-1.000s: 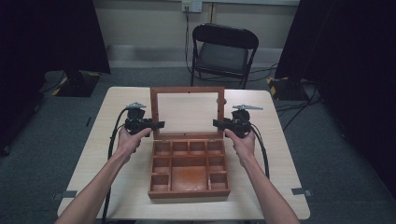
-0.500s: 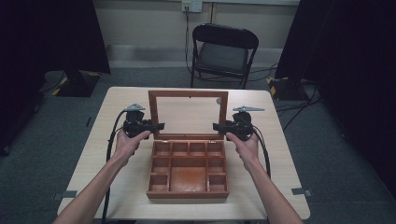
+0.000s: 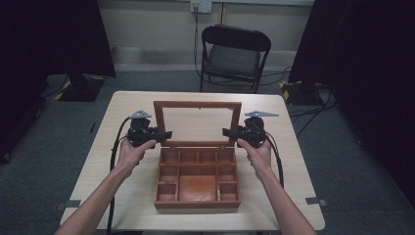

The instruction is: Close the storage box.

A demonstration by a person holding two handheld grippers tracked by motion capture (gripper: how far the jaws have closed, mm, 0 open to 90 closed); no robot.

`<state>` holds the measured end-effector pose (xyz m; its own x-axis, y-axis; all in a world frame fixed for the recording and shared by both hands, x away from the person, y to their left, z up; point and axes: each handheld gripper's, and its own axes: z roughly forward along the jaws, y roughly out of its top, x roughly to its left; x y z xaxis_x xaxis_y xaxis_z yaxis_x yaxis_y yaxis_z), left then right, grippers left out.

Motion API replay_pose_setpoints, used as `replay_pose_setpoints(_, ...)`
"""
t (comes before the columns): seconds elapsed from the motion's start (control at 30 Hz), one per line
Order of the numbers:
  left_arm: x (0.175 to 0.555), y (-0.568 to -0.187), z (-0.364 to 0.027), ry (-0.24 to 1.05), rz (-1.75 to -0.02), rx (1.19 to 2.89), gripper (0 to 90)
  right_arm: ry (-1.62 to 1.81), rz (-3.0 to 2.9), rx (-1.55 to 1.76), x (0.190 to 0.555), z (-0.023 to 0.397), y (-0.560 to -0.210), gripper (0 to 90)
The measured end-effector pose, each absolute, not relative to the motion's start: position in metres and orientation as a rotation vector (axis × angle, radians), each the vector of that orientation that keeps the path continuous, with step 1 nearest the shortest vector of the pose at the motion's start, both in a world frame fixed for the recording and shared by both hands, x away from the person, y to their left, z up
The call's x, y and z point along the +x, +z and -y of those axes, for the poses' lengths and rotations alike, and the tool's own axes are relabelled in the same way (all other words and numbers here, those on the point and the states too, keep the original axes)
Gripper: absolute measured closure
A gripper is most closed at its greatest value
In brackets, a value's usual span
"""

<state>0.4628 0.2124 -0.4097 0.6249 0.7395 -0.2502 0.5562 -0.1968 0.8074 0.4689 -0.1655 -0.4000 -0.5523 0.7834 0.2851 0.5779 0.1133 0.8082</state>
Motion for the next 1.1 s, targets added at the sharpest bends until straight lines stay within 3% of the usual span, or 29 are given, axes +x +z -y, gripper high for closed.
replay_pose_setpoints(0.23,0.459,-0.407,-0.214,0.243,-1.021,1.896,51.4,1.420,-2.186,1.365,0.465,0.166,-0.398,43.3)
replay_pose_setpoints(0.43,0.456,-0.405,-0.213,0.243,-1.017,1.898,50.4,1.423,-2.192,1.393,0.462,0.163,-0.396,36.2)
replay_pose_setpoints(1.1,0.443,-0.398,-0.211,0.244,-0.995,1.886,44.9,1.436,-2.199,1.419,0.448,0.166,-0.393,32.7)
